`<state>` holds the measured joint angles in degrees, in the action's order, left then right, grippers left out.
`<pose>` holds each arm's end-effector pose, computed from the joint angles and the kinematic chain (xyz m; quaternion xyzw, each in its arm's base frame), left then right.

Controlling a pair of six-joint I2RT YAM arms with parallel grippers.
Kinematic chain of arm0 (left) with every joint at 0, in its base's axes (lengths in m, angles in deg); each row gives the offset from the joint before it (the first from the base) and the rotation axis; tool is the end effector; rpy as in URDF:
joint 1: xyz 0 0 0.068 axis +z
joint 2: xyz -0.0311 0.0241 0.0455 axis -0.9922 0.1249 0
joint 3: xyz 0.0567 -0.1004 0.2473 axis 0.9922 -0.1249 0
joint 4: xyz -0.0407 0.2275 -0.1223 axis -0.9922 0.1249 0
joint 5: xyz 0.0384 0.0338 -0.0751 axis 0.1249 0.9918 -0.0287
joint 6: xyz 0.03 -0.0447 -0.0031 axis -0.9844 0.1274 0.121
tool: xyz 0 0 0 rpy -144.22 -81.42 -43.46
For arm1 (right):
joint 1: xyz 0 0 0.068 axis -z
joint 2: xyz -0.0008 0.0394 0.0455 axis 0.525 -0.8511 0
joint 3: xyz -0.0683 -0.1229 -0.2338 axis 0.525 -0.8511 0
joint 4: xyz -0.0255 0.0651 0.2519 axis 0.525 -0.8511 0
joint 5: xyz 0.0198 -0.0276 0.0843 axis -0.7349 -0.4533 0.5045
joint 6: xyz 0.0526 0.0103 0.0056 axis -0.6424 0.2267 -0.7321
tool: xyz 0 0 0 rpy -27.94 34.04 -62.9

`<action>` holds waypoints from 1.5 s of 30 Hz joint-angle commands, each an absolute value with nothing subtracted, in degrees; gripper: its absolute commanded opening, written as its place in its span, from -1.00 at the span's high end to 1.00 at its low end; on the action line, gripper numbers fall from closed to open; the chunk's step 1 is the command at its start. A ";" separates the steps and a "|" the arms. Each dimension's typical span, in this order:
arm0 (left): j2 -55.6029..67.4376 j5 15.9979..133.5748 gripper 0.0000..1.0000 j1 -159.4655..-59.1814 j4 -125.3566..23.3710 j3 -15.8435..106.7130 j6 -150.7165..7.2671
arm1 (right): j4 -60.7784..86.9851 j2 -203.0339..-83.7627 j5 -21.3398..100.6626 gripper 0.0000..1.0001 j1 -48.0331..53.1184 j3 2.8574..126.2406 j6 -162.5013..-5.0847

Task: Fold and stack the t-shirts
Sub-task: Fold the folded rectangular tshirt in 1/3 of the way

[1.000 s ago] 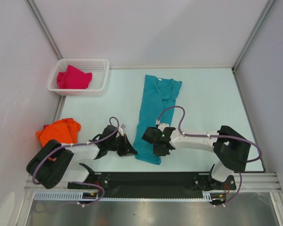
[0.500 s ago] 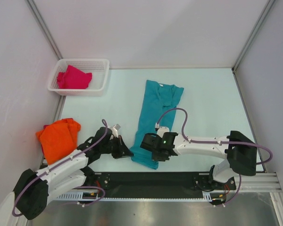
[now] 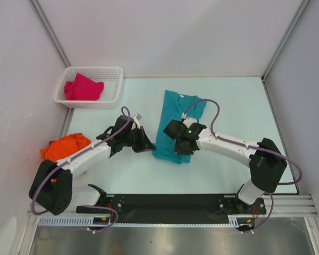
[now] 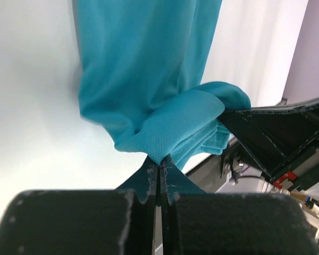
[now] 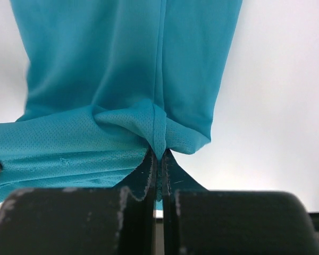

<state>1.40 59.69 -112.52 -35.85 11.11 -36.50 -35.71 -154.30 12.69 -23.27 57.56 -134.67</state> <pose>0.2063 -0.1340 0.2028 -0.0602 0.9094 -0.3741 0.1714 0.1875 0.2468 0.2327 0.0486 0.9738 0.0310 0.2201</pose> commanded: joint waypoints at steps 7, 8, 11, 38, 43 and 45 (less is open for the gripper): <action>17.77 55.37 1.00 -106.65 -35.35 28.36 -42.87 | -35.70 -157.94 9.69 1.00 -13.08 62.65 -123.74; 19.27 54.75 1.00 -106.47 -35.27 29.68 -43.05 | -35.52 -158.29 10.13 1.00 -11.50 63.00 -123.39; 25.07 52.82 1.00 -105.77 -34.83 33.99 -43.40 | -34.99 -160.05 10.22 1.00 -9.73 64.41 -121.72; 25.70 54.39 -0.78 -102.95 -31.13 37.43 -45.25 | -37.18 -161.73 9.35 0.13 -7.96 70.83 -118.20; 19.65 54.75 -0.78 -103.21 -34.12 28.74 -44.46 | -38.07 -158.74 9.87 0.13 -14.02 68.12 -121.79; 18.23 54.66 -0.78 -103.22 -35.35 24.96 -44.37 | -38.33 -158.38 9.96 0.13 -17.00 66.97 -123.29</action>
